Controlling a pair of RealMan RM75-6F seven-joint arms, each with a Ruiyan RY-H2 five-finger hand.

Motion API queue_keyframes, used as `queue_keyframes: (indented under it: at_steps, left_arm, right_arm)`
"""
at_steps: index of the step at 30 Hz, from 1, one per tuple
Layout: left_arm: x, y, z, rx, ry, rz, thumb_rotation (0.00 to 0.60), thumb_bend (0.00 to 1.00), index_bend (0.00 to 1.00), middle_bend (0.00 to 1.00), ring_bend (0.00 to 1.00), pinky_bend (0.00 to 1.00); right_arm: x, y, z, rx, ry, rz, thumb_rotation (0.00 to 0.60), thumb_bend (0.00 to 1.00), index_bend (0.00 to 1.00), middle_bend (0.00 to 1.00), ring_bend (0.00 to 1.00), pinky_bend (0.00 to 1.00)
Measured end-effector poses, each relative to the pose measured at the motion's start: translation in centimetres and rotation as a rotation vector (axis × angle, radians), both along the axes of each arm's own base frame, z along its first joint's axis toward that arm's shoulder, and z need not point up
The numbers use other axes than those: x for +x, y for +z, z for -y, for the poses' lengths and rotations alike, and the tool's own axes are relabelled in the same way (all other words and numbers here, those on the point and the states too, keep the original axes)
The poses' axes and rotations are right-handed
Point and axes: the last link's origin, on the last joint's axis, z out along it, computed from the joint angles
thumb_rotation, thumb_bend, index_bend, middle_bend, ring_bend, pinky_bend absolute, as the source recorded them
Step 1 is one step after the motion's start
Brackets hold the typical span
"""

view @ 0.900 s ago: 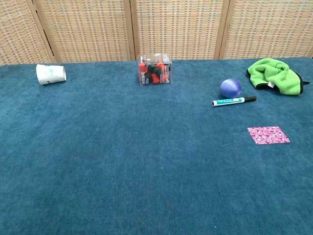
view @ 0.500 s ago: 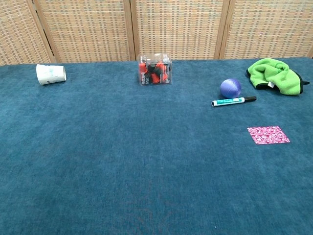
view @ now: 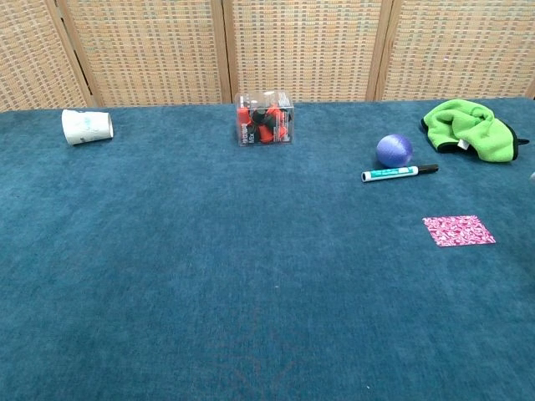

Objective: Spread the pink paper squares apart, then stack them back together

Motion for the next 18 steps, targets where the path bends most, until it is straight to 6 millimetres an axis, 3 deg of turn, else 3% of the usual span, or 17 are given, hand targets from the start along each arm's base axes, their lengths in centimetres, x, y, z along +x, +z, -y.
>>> queue_keyframes:
  at_steps: [7, 18]
  left_arm:
    - [0.0, 0.0, -0.1, -0.004, 0.008, -0.003, 0.6, 0.0, 0.0, 0.0, 0.0, 0.0]
    - [0.0, 0.0, -0.1, -0.008, 0.01, -0.001, 0.6, 0.0, 0.0, 0.0, 0.0, 0.0]
  right_arm:
    - [0.2, -2.3, 2.8, 0.032, -0.028, -0.049, 0.6, 1.0, 0.1, 0.06, 0.0, 0.0]
    - [0.5, -5.5, 3.8, 0.099, -0.055, -0.123, 0.6, 1.0, 0.1, 0.06, 0.0, 0.0]
